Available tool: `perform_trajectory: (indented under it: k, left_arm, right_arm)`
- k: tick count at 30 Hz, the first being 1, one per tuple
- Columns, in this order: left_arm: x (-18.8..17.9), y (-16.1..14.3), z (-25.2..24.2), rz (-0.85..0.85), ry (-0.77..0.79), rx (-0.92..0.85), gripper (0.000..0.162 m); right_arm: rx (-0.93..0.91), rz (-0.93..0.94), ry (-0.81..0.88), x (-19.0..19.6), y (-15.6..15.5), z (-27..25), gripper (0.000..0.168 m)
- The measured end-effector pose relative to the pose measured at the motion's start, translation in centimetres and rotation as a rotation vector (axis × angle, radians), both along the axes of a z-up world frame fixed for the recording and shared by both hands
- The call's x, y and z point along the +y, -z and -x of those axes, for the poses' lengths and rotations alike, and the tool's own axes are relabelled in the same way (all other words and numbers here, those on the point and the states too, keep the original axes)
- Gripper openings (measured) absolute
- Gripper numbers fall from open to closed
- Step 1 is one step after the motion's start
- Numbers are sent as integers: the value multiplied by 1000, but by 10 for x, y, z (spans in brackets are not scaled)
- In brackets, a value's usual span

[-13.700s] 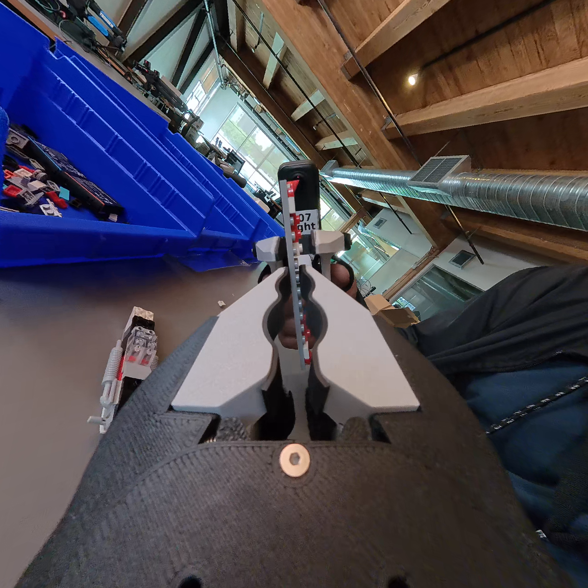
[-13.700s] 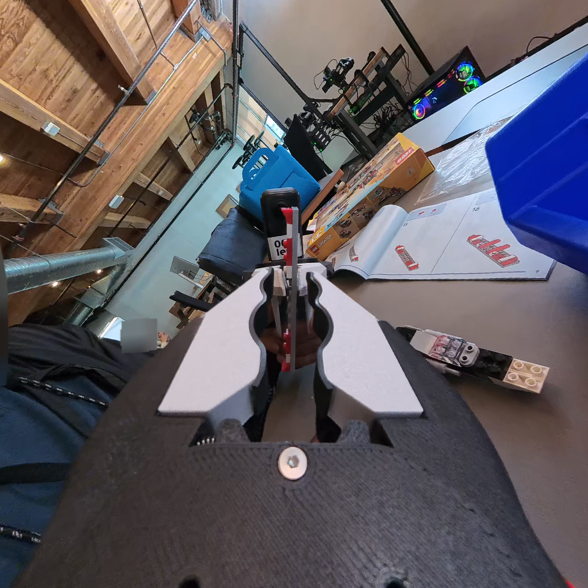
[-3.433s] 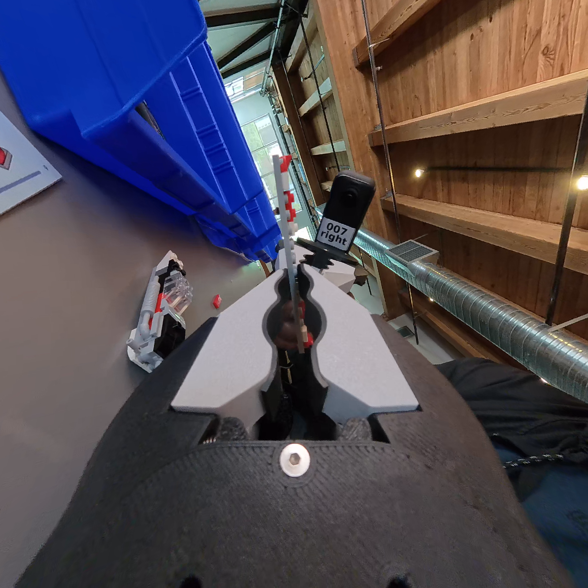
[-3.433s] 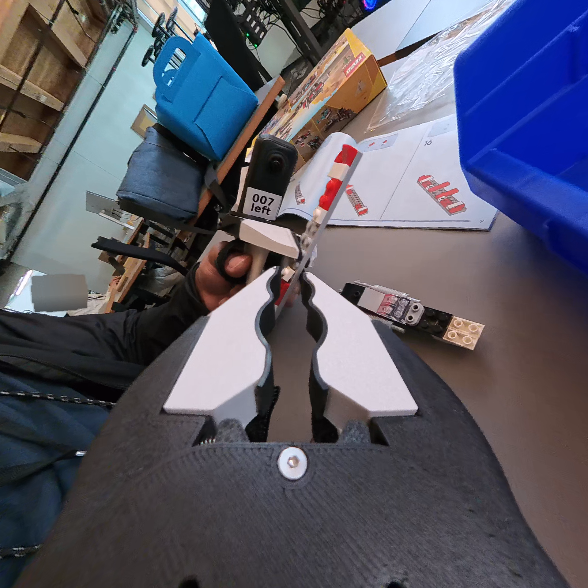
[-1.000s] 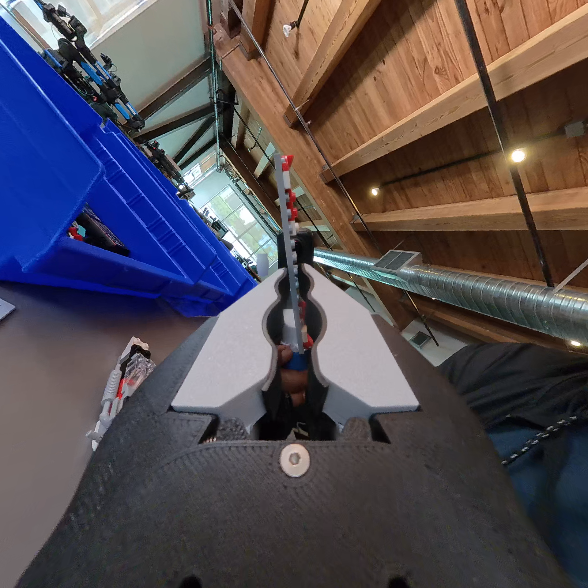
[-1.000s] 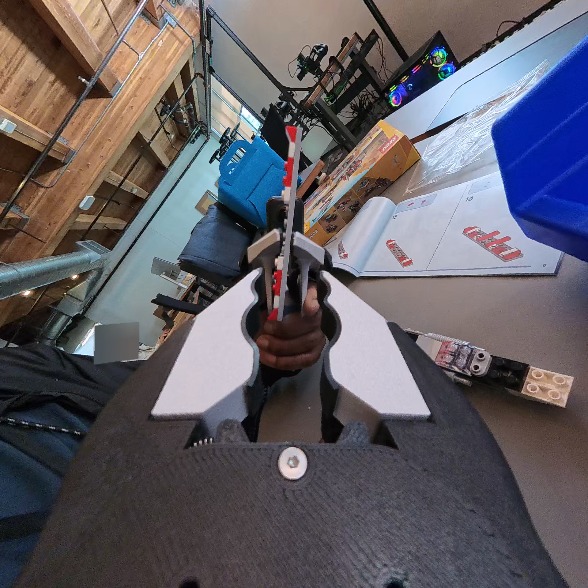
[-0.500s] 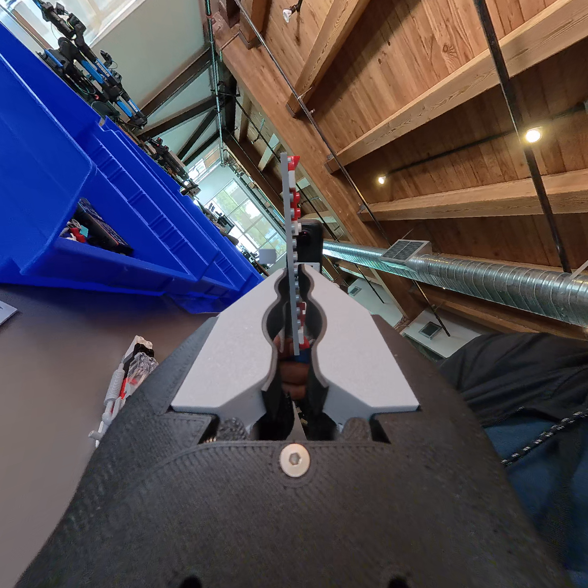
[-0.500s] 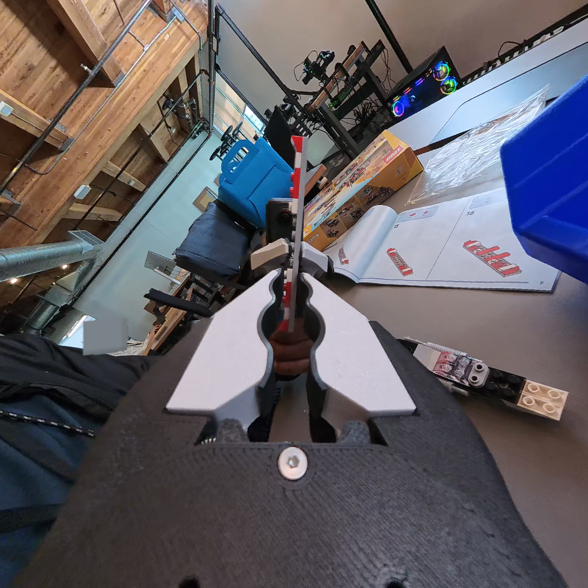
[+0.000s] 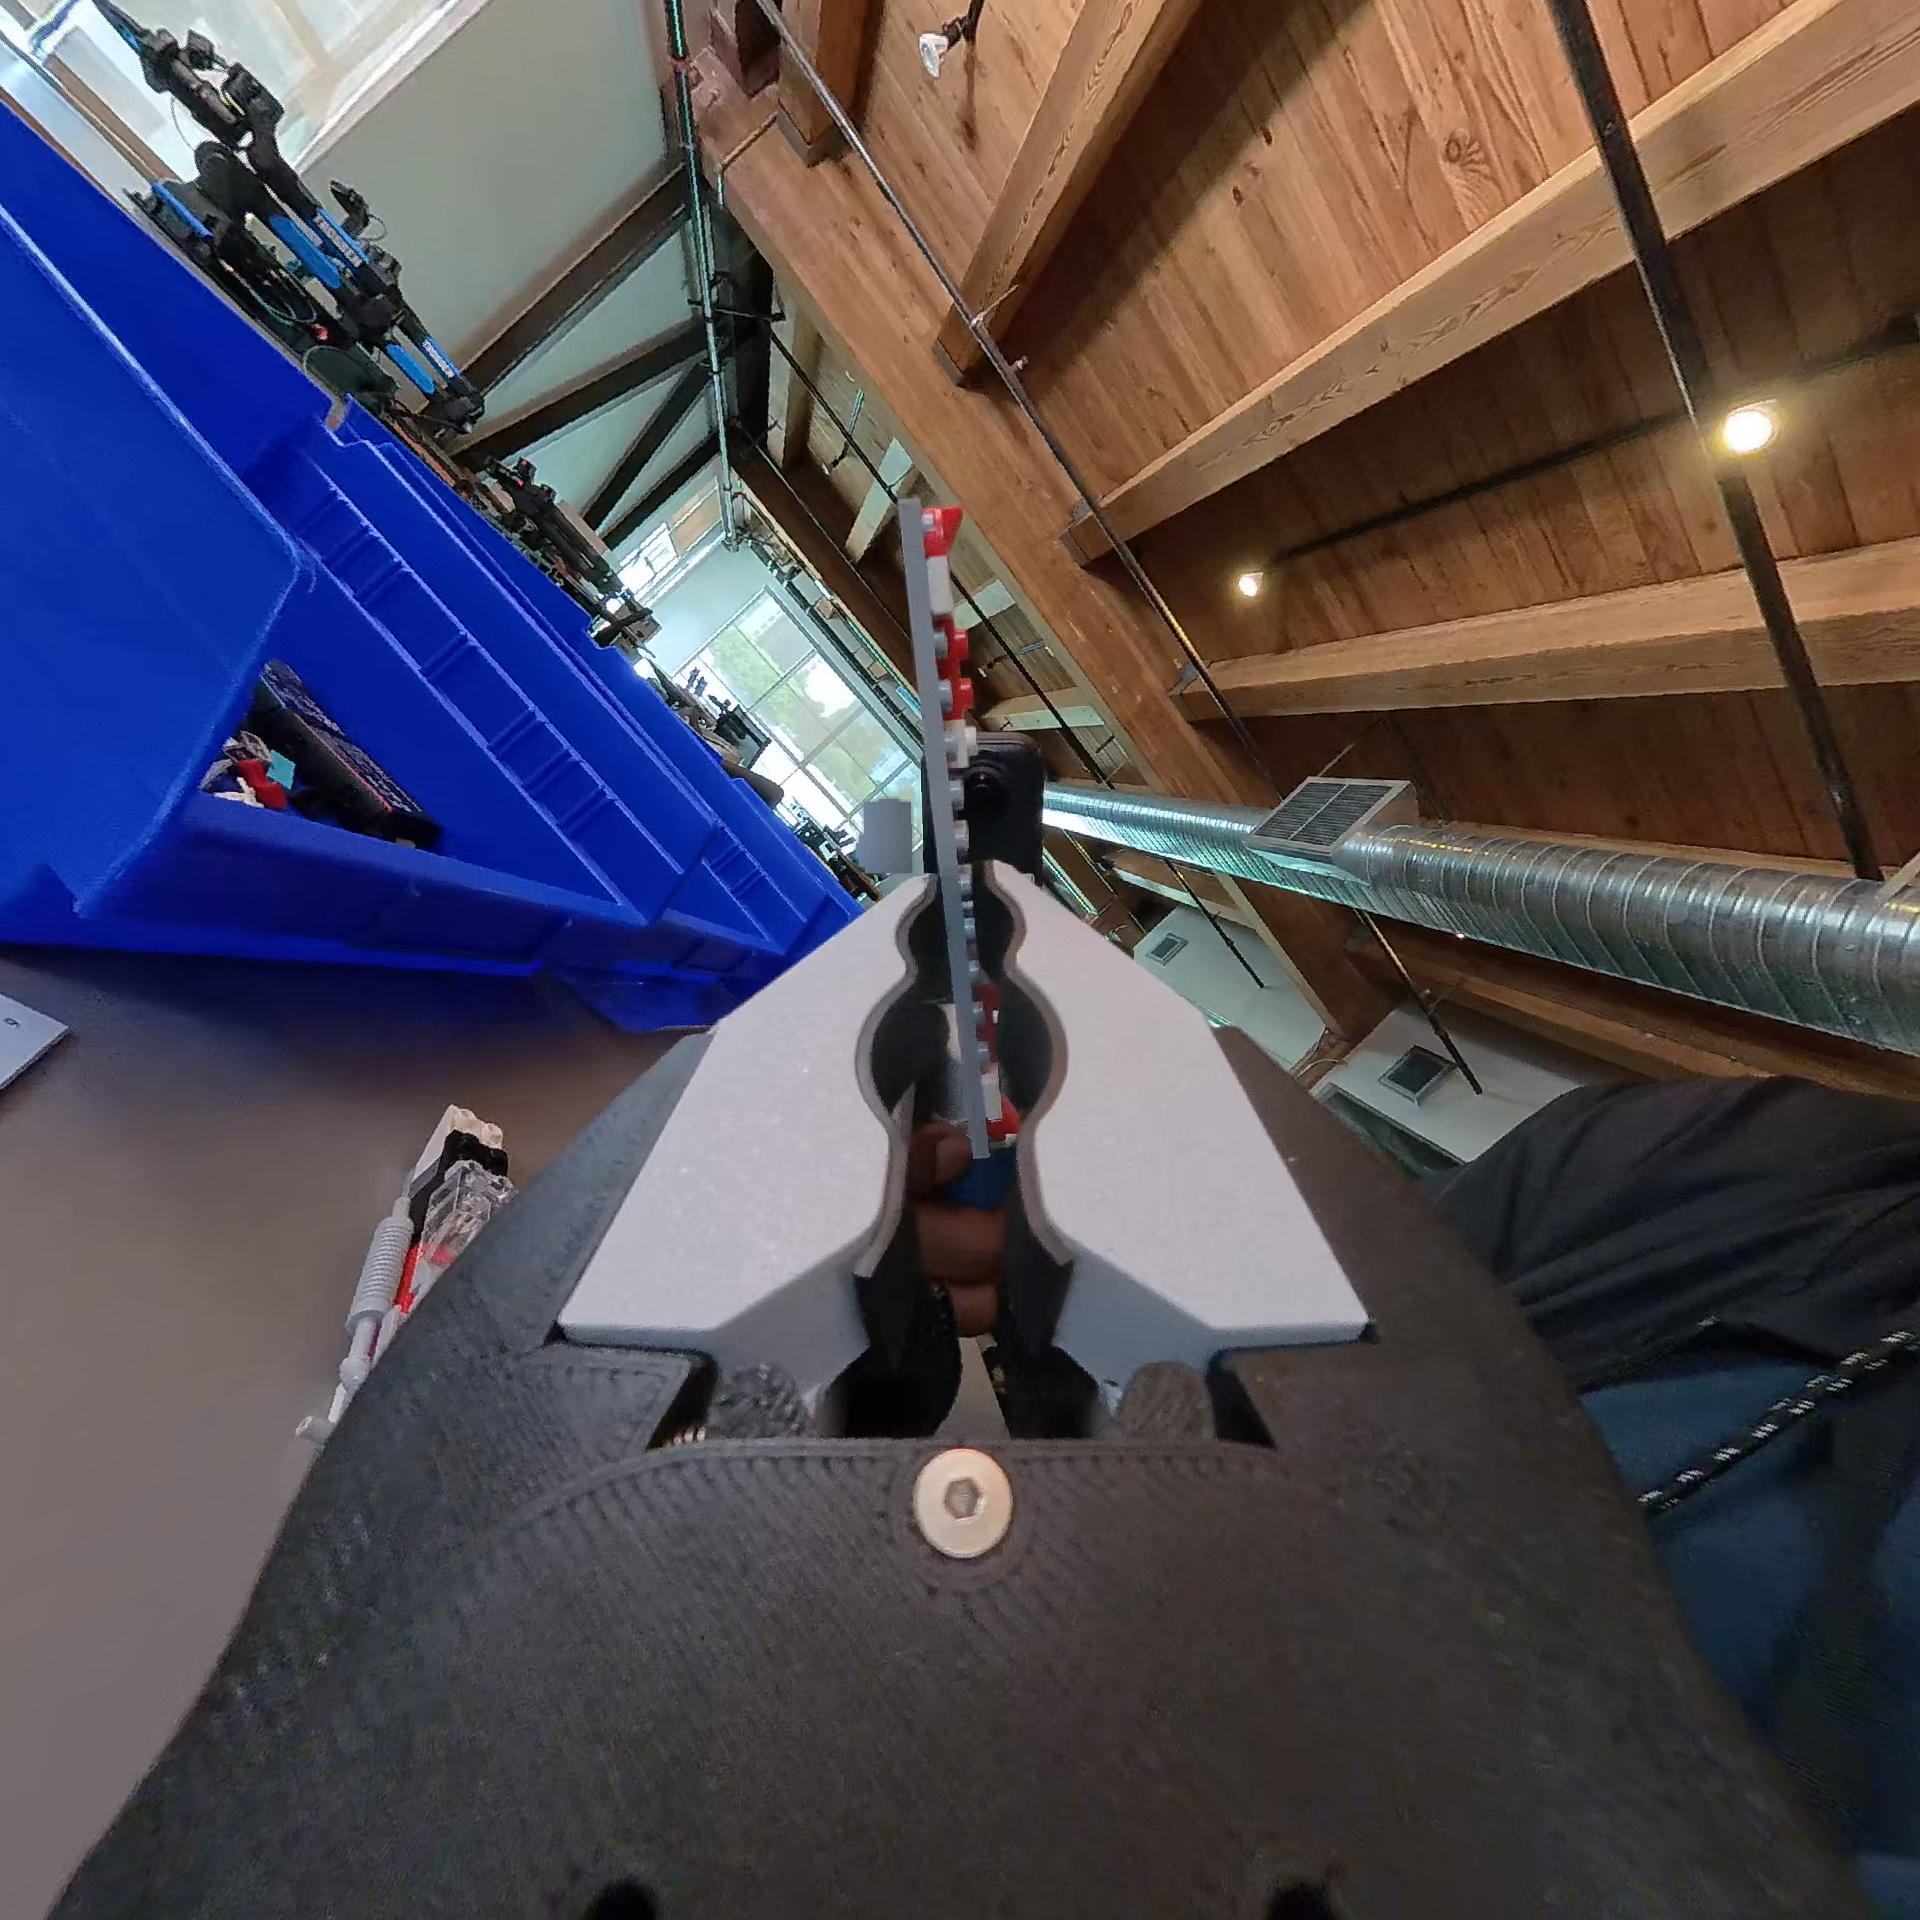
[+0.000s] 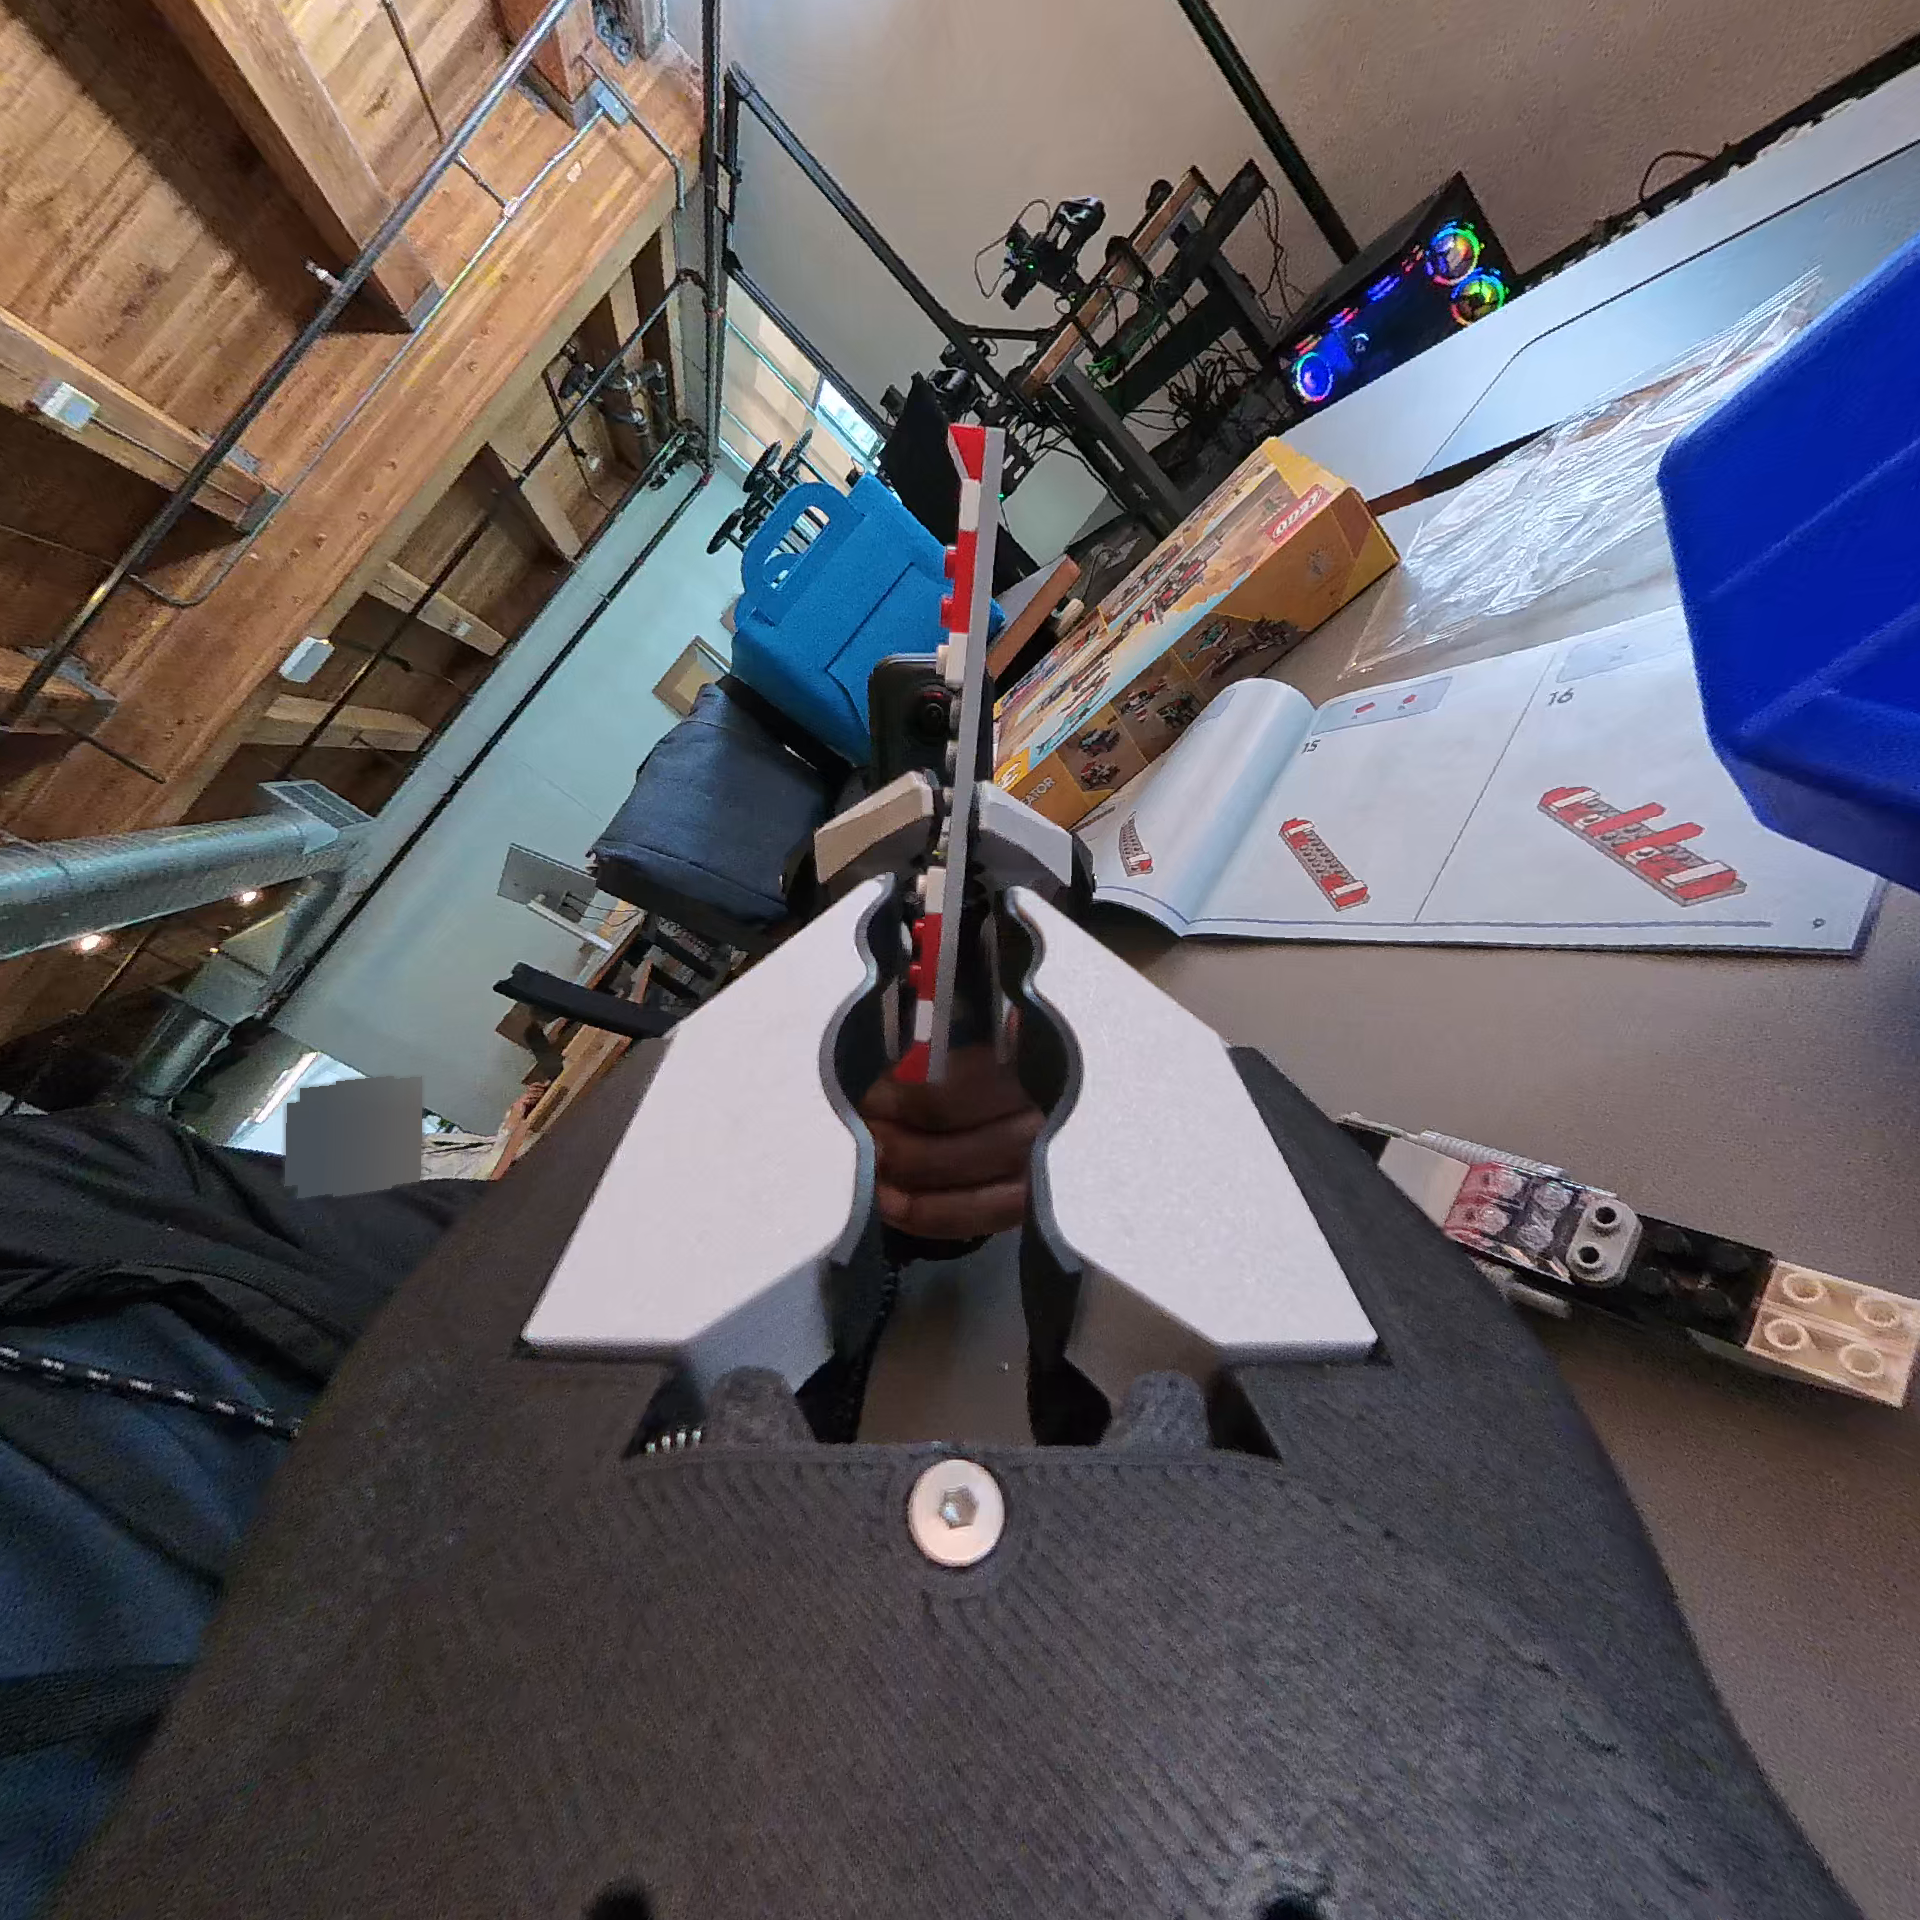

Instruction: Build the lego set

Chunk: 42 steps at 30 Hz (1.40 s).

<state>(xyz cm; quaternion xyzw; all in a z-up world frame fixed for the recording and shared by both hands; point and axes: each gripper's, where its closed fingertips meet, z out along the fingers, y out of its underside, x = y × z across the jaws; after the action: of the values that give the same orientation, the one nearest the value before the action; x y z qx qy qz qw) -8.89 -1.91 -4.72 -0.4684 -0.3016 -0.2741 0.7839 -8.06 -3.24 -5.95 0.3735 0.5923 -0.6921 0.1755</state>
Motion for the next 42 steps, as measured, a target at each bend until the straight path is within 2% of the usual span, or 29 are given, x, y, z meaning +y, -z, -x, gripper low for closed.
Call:
perform_trajectory:
  k: [2, 15, 17, 18, 23, 29, 35, 40, 42]
  left_arm:
    - [0, 1, 1, 8, -4, -4, 5]
    - [1, 8, 4, 18, 10, -52, 5]
    - [1, 11, 6, 28, 3, -67, 5]
    - [0, 12, 7, 27, 7, -75, 5]
    - [7, 16, -1, 58, 71, -85, 5]
    - [21, 23, -17, 116, 161, -66, 5]
    - [23, 24, -20, 130, 179, -60, 5]
    - [24, 23, -23, 123, 195, -57, 5]
    - [24, 23, -23, 124, 197, -61, 5]
  right_arm:
    - [-1, 10, -1, 0, -1, 0, 6]
    - [-10, -2, 25, 1, 6, 2, 7]
    - [-20, -6, 17, 3, 7, 1, 28]
    - [-10, -16, 17, 5, 7, 1, 32]
    - [25, -32, 40, 21, -4, 9, 35]
    - [22, -27, 20, 21, -10, 11, 35]
    - [7, -35, 9, 21, -8, 11, 29]
    - [-7, -14, 20, 23, -6, 13, 7]
    - [-15, -4, 16, 23, -6, 13, 7]
